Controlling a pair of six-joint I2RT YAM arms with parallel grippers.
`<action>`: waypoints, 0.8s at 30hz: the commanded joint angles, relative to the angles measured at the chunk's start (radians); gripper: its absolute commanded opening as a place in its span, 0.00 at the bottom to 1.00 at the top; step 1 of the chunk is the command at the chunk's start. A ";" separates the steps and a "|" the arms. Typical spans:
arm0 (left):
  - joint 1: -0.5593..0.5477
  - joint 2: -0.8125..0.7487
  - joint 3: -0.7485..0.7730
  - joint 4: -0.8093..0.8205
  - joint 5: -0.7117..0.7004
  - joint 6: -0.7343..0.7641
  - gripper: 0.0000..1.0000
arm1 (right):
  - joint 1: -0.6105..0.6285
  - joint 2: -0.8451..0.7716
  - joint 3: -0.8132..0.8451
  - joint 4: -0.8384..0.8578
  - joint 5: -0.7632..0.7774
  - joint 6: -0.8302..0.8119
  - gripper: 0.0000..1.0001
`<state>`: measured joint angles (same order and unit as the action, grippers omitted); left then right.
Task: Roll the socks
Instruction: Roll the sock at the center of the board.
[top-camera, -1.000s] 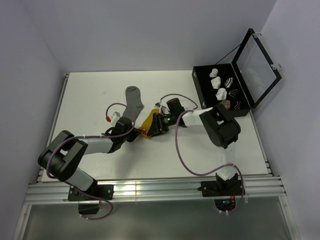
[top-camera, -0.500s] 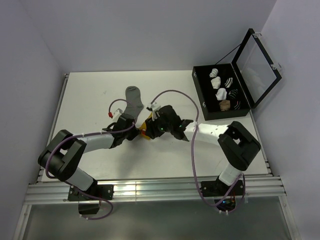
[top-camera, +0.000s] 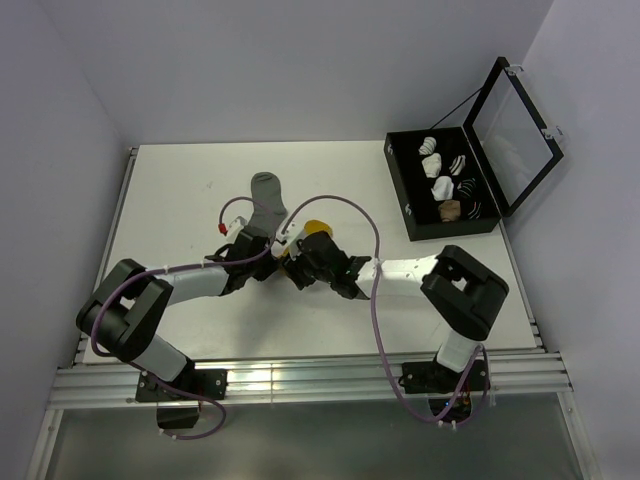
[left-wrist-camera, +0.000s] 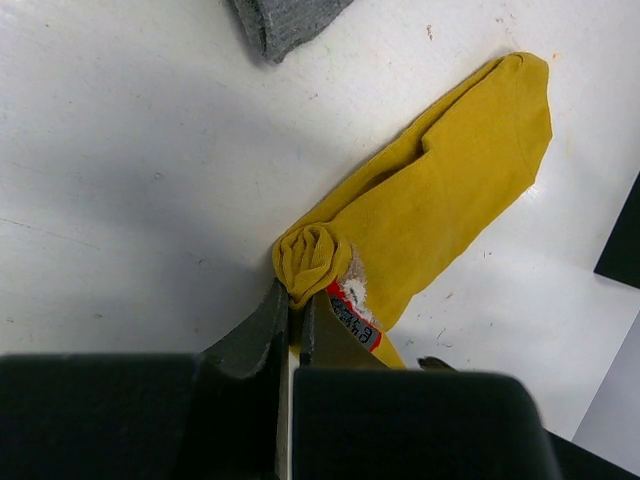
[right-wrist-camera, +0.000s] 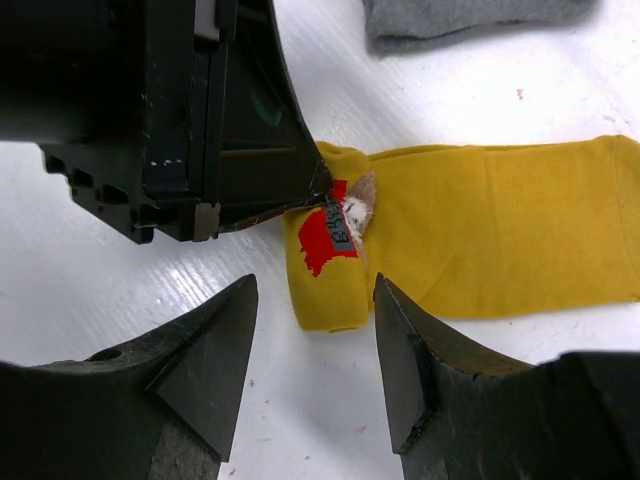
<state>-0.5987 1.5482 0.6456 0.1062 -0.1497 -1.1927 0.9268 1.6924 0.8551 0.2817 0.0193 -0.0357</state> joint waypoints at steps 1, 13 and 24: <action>0.000 0.020 0.011 -0.074 0.024 0.028 0.00 | 0.021 0.038 0.036 0.042 0.051 -0.056 0.58; 0.000 0.006 0.005 -0.062 0.038 0.028 0.00 | 0.061 0.171 0.061 0.030 0.082 -0.069 0.57; 0.007 -0.036 -0.011 -0.049 0.044 0.031 0.09 | 0.057 0.201 0.087 -0.050 0.081 -0.049 0.00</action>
<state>-0.5751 1.5448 0.6453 0.1013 -0.1253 -1.1908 0.9722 1.8557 0.9150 0.3134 0.1230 -0.0906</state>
